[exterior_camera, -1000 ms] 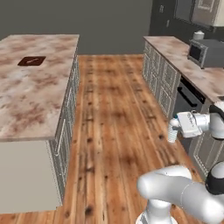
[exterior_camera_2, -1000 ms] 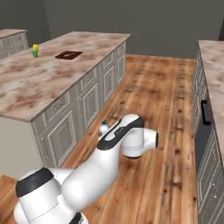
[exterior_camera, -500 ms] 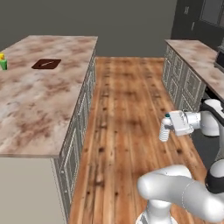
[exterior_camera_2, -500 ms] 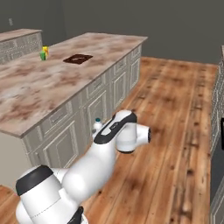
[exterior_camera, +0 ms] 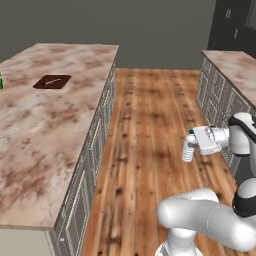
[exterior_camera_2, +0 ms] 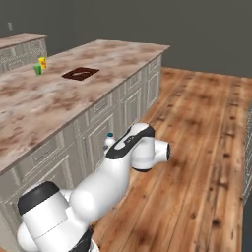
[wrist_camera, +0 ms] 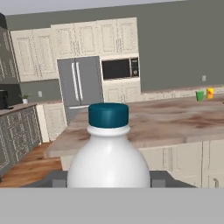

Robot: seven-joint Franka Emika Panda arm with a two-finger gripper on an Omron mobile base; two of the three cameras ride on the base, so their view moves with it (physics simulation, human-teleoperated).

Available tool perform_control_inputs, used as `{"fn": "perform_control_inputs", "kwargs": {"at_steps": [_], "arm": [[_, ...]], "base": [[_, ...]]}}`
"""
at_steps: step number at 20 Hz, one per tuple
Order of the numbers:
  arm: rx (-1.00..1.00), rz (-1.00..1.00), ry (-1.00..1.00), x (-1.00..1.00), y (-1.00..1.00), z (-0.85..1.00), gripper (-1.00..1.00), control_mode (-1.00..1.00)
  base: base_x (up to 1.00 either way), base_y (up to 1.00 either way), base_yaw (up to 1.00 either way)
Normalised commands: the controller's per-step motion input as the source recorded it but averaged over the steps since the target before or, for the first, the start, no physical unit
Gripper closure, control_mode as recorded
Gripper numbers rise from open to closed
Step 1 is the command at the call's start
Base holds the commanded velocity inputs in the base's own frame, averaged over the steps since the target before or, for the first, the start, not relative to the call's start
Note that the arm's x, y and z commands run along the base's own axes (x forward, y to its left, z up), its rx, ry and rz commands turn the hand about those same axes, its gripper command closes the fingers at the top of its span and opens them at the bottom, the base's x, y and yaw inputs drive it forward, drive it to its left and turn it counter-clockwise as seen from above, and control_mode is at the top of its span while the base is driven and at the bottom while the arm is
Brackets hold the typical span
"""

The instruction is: Place the drinks on the dining counter in a tight cluster.

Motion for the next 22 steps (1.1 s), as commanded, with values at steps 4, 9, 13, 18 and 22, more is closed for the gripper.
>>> {"fn": "perform_control_inputs", "kwargs": {"at_steps": [4,9,13,18,22], "arm": [[0.00,0.00,0.00,0.00,0.00,0.00,1.00,1.00],[0.00,0.00,0.00,0.00,0.00,0.00,1.00,1.00],[0.00,0.00,0.00,0.00,0.00,0.00,1.00,1.00],[0.00,0.00,0.00,0.00,0.00,0.00,1.00,1.00],[0.00,0.00,0.00,0.00,0.00,0.00,1.00,1.00]], "base": [[0.78,0.00,0.23],[0.67,0.03,0.41],[0.70,0.04,0.41],[0.77,0.03,0.36],[0.74,0.03,0.42]]}}
